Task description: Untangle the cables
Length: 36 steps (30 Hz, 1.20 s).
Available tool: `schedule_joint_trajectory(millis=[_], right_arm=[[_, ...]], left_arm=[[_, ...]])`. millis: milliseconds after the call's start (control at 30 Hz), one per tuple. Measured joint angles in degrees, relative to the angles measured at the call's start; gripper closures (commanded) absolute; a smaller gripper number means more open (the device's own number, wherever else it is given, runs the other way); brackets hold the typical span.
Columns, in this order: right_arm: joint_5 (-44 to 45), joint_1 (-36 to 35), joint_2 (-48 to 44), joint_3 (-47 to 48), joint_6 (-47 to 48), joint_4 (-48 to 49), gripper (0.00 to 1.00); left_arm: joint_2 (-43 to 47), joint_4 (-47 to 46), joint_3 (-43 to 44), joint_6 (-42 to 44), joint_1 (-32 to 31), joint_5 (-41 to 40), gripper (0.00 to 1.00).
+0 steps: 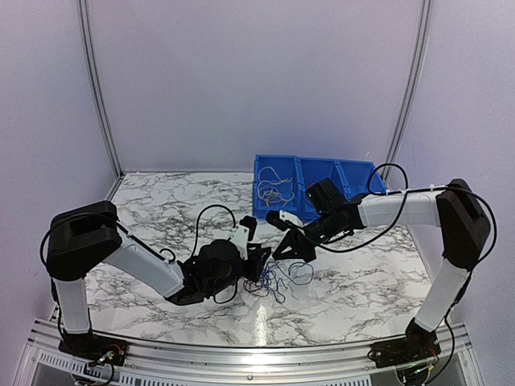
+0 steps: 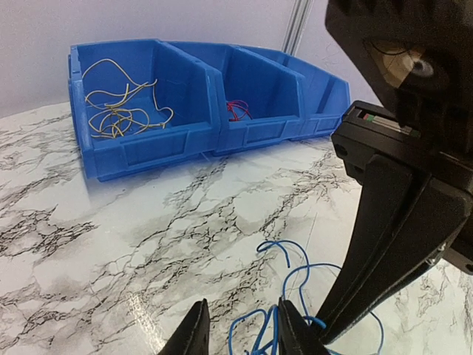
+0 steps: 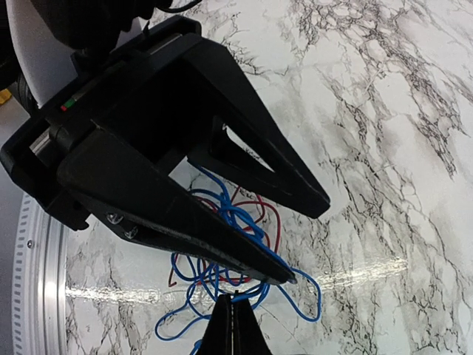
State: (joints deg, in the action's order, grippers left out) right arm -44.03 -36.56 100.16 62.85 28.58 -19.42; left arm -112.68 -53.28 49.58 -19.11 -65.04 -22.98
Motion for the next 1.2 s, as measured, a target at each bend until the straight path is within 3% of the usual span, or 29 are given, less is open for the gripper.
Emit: schedule_joint_trajectory(millis=[133,333,500,867,1200], right_arm=[[-0.5,0.5,0.0,0.0,0.1,0.0,1.00],[-0.5,0.8,0.0,0.0,0.2,-0.1,1.00],[-0.7,1.0,0.0,0.0,0.2,-0.1,1.00],[-4.8,1.2,-3.6,1.1,0.2,-3.2,1.00],[-5.7,1.2,-15.5,10.8,2.5,-16.2,1.00]], left_arm=[[0.0,-1.3,-1.8,0.6,-0.1,0.7,0.57],[0.4,-3.8,-5.0,1.4,-0.1,1.4,0.57],[0.4,-4.3,-5.0,1.9,-0.1,1.9,0.63],[-4.9,-4.8,-1.4,1.4,0.3,3.6,0.95],[-5.8,-12.6,1.5,-0.3,1.1,5.4,1.00]])
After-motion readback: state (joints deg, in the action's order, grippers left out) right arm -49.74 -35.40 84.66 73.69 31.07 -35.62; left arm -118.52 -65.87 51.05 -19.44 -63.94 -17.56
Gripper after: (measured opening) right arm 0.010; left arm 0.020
